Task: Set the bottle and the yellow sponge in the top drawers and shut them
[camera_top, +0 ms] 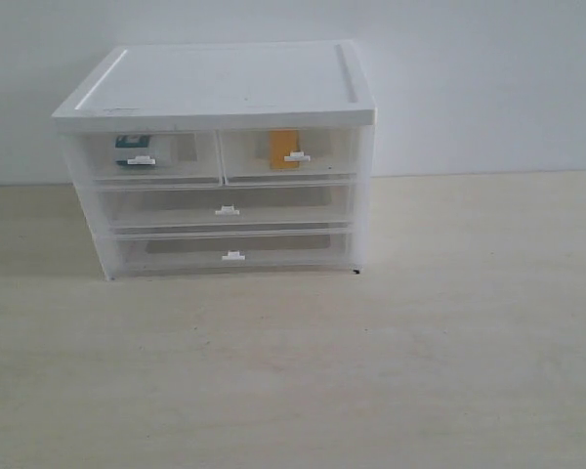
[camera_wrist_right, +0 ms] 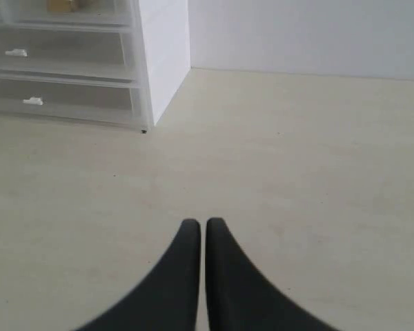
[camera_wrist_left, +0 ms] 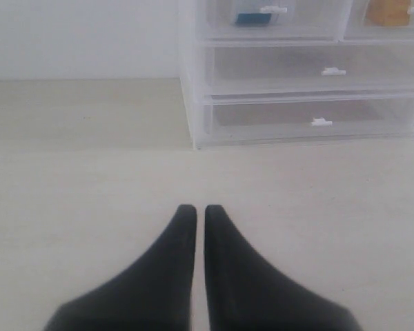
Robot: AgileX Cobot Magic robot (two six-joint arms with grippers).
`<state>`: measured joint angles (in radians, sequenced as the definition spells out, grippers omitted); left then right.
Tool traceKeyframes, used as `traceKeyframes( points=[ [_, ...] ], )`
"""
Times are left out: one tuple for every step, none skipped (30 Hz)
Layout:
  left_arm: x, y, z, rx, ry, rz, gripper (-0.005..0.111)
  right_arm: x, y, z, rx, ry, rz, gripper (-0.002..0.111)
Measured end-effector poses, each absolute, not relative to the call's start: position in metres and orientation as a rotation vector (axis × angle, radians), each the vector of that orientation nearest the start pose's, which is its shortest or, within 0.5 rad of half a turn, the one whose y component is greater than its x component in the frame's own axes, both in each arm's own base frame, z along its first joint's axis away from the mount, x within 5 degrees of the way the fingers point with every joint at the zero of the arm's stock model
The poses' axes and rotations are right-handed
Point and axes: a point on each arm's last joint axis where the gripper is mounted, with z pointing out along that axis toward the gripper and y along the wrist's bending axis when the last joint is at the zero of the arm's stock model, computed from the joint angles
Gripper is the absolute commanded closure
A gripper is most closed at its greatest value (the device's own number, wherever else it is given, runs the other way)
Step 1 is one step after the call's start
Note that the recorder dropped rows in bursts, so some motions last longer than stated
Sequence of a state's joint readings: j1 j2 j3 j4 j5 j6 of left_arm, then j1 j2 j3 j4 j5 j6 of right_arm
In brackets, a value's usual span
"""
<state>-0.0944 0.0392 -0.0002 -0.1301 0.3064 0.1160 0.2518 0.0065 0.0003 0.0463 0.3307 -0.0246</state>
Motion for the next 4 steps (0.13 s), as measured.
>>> traceKeyframes(
  points=[
    [0.0561,-0.0089,0.1836,0.106,1.825,-0.108,0.103,0.0521,0.0148,0.1829,-0.222,1.812,0.205,0.108],
    [0.0561,-0.0089,0.1836,0.106,1.825,-0.108,0.103,0.0521,0.0148,0.1829,-0.222,1.812,0.205,0.108],
    [0.0561,-0.0089,0.1836,0.106,1.825,-0.108,0.103,0.0521,0.0148,0.1829,-0.222,1.812,0.205,0.108],
    [0.0561,-0.0089,0.1836,0.106,1.825,-0.108,0.103,0.0521,0.0148,0.1829,-0.222,1.812,0.205,0.108]
  ],
)
